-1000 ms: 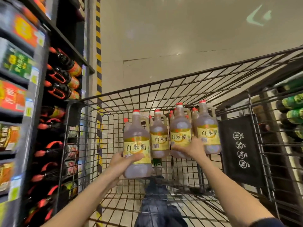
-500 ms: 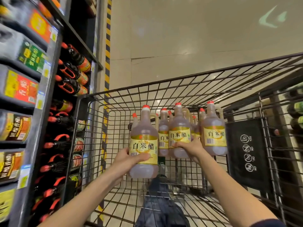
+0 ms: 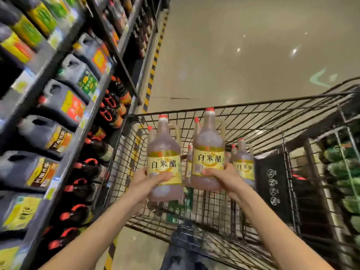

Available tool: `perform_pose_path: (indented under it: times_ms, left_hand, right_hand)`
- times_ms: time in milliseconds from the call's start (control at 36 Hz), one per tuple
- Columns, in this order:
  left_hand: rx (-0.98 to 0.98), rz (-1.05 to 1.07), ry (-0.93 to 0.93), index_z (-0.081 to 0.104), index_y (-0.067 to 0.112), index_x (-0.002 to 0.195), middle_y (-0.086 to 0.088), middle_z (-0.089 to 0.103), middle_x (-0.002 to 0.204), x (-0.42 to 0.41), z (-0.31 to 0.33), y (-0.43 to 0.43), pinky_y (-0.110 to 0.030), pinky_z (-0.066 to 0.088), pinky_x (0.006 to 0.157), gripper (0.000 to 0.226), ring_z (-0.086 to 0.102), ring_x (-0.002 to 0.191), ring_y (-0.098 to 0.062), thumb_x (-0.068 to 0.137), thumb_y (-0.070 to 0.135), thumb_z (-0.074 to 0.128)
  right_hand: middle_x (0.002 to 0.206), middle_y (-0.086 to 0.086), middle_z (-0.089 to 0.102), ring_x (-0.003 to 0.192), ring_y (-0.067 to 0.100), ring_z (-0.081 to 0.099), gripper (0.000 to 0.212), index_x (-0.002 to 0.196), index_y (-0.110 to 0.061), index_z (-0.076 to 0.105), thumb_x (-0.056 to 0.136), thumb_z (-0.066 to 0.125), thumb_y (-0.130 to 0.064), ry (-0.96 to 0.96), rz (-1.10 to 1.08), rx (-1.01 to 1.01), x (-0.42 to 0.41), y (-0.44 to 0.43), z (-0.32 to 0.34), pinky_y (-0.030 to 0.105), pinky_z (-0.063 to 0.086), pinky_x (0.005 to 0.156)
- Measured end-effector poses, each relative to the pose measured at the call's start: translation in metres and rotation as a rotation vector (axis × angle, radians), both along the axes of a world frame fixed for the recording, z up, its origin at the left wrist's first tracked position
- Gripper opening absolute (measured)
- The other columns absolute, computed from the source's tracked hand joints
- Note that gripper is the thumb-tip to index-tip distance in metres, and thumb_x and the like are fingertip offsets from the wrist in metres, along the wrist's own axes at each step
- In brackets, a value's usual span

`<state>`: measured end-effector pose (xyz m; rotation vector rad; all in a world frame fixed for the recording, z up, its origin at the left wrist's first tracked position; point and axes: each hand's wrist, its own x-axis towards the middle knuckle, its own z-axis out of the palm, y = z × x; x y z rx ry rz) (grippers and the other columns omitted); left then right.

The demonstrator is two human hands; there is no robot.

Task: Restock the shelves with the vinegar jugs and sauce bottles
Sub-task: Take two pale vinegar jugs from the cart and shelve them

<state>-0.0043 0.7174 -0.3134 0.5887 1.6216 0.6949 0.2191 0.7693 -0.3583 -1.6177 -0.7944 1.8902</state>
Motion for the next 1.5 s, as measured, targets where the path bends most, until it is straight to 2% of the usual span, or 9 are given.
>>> perform_pose_path:
  times_ms: [167, 333, 417, 583, 694, 944, 1111, 1333, 1500]
  left_hand:
    - [0.185, 0.146, 0.078, 0.063, 0.016, 0.094, 0.0, 0.075, 0.082, -0.006, 0.056, -0.05, -0.021, 0.052, 0.052, 0.041, 0.07, 0.066, -0.011, 0.06, 0.015, 0.087]
    - [0.409, 0.261, 0.158, 0.068, 0.019, 0.081, 0.006, 0.075, 0.071, -0.021, 0.119, -0.108, -0.026, 0.056, 0.061, 0.036, 0.072, 0.07, -0.014, 0.052, 0.02, 0.09]
    - [0.527, 0.325, 0.228, 0.069, 0.017, 0.086, 0.005, 0.075, 0.081, -0.034, 0.148, -0.139, -0.022, 0.055, 0.062, 0.063, 0.072, 0.074, -0.011, 0.03, 0.042, 0.082]
    - [0.684, 0.467, 0.282, 0.065, 0.015, 0.094, 0.009, 0.075, 0.081, -0.059, 0.193, -0.207, -0.023, 0.056, 0.063, 0.078, 0.072, 0.077, -0.01, 0.024, 0.04, 0.089]
    - [0.749, 0.582, 0.372, 0.064, 0.021, 0.087, 0.014, 0.074, 0.074, -0.074, 0.222, -0.268, -0.018, 0.055, 0.058, 0.066, 0.07, 0.07, -0.003, 0.028, 0.034, 0.089]
    - [0.772, 0.845, 0.616, 0.062, 0.026, 0.089, 0.015, 0.073, 0.078, -0.112, 0.263, -0.421, -0.02, 0.055, 0.063, 0.066, 0.07, 0.076, -0.001, 0.028, 0.039, 0.085]
    - [0.78, 1.005, 0.726, 0.058, 0.025, 0.085, 0.017, 0.071, 0.069, -0.129, 0.281, -0.527, -0.017, 0.052, 0.058, 0.045, 0.067, 0.068, 0.002, 0.055, 0.005, 0.085]
    - [0.745, 1.126, 0.854, 0.054, 0.024, 0.087, 0.02, 0.069, 0.064, -0.149, 0.297, -0.668, -0.01, 0.05, 0.053, 0.047, 0.065, 0.063, 0.008, 0.059, -0.001, 0.081]
    - [0.696, 1.201, 0.954, 0.055, 0.026, 0.095, 0.011, 0.068, 0.091, -0.162, 0.301, -0.756, -0.015, 0.053, 0.06, 0.054, 0.067, 0.074, 0.006, 0.055, 0.004, 0.085]
  right_hand:
    - [0.094, 0.005, 0.071, 0.083, 0.019, 0.069, 0.045, 0.095, -0.018, 0.059, 0.061, 0.084, -0.004, 0.04, 0.14, 0.223, -0.01, -0.027, 0.071, 0.031, 0.057, 0.07]
    - [0.099, 0.008, 0.073, 0.091, 0.023, 0.07, 0.089, 0.111, -0.01, 0.059, 0.03, 0.089, -0.029, 0.075, 0.298, 0.436, -0.034, -0.057, 0.139, 0.034, 0.057, 0.074]
    - [0.097, 0.004, 0.073, 0.089, 0.019, 0.071, 0.088, 0.11, -0.011, 0.059, 0.03, 0.089, -0.03, 0.092, 0.393, 0.549, -0.053, -0.075, 0.174, 0.028, 0.056, 0.07]
    - [0.098, 0.009, 0.073, 0.088, 0.02, 0.071, 0.09, 0.113, -0.005, 0.059, 0.031, 0.087, -0.027, 0.188, 0.537, 0.702, -0.099, -0.114, 0.226, 0.023, 0.055, 0.065]
    - [0.096, 0.005, 0.073, 0.088, 0.019, 0.071, 0.083, 0.107, -0.011, 0.061, 0.031, 0.089, -0.026, 0.245, 0.654, 0.807, -0.138, -0.154, 0.258, 0.024, 0.055, 0.067]
    - [0.101, 0.0, 0.072, 0.091, 0.014, 0.07, 0.085, 0.111, -0.017, 0.058, 0.033, 0.09, -0.031, 0.409, 0.894, 0.882, -0.227, -0.266, 0.299, 0.025, 0.055, 0.069]
    - [0.098, -0.004, 0.07, 0.082, 0.003, 0.069, 0.071, 0.106, -0.02, 0.058, 0.044, 0.092, -0.013, 0.509, 1.019, 0.89, -0.278, -0.358, 0.31, 0.015, 0.053, 0.061]
    - [0.087, -0.008, 0.073, 0.081, 0.004, 0.07, 0.076, 0.103, -0.018, 0.058, 0.034, 0.088, -0.016, 0.672, 1.101, 0.859, -0.336, -0.485, 0.313, 0.016, 0.053, 0.06]
    - [0.099, -0.002, 0.071, 0.086, 0.008, 0.07, 0.085, 0.11, -0.016, 0.058, 0.032, 0.089, -0.023, 0.751, 1.17, 0.837, -0.369, -0.564, 0.315, 0.018, 0.054, 0.062]
